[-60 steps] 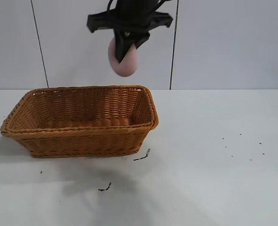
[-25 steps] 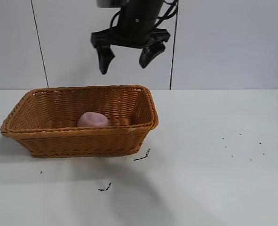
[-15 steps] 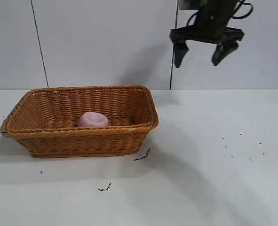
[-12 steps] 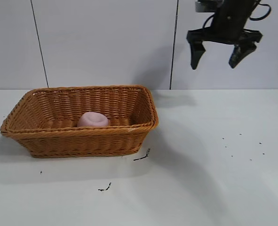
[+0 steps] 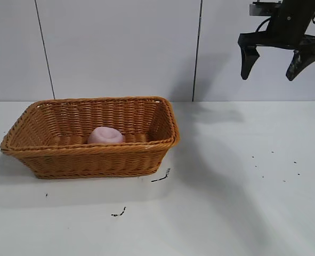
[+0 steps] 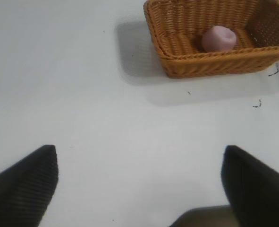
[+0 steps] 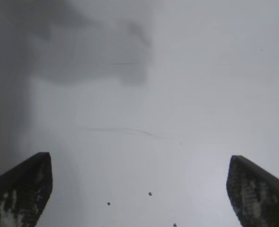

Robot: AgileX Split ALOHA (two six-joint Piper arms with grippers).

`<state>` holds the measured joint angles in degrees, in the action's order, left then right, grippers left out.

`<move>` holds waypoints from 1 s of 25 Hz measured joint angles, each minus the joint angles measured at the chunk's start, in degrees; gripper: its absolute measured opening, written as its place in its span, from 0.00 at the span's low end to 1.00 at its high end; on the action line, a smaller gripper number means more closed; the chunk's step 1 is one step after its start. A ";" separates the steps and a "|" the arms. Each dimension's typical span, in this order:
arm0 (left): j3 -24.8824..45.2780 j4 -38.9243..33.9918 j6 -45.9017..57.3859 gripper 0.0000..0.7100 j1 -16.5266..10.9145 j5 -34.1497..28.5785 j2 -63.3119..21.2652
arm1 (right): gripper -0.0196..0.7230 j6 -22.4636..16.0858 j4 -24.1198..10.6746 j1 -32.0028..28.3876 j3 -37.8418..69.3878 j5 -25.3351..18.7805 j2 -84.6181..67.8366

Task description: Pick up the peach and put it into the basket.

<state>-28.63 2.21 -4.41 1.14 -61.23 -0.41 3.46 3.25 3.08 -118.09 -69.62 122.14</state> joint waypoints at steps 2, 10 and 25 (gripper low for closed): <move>0.00 0.00 0.00 0.97 0.00 0.00 0.00 | 0.95 0.00 0.00 0.00 4.72 0.00 -3.95; 0.00 0.00 0.00 0.97 0.00 0.00 0.00 | 0.95 0.00 0.30 0.00 30.14 0.00 -27.30; 0.00 0.00 0.00 0.97 0.00 0.00 0.00 | 0.95 -0.05 0.25 0.00 78.13 7.40 -79.99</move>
<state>-28.63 2.21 -4.41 1.14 -61.23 -0.41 3.41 3.50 3.08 -39.97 -62.22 42.15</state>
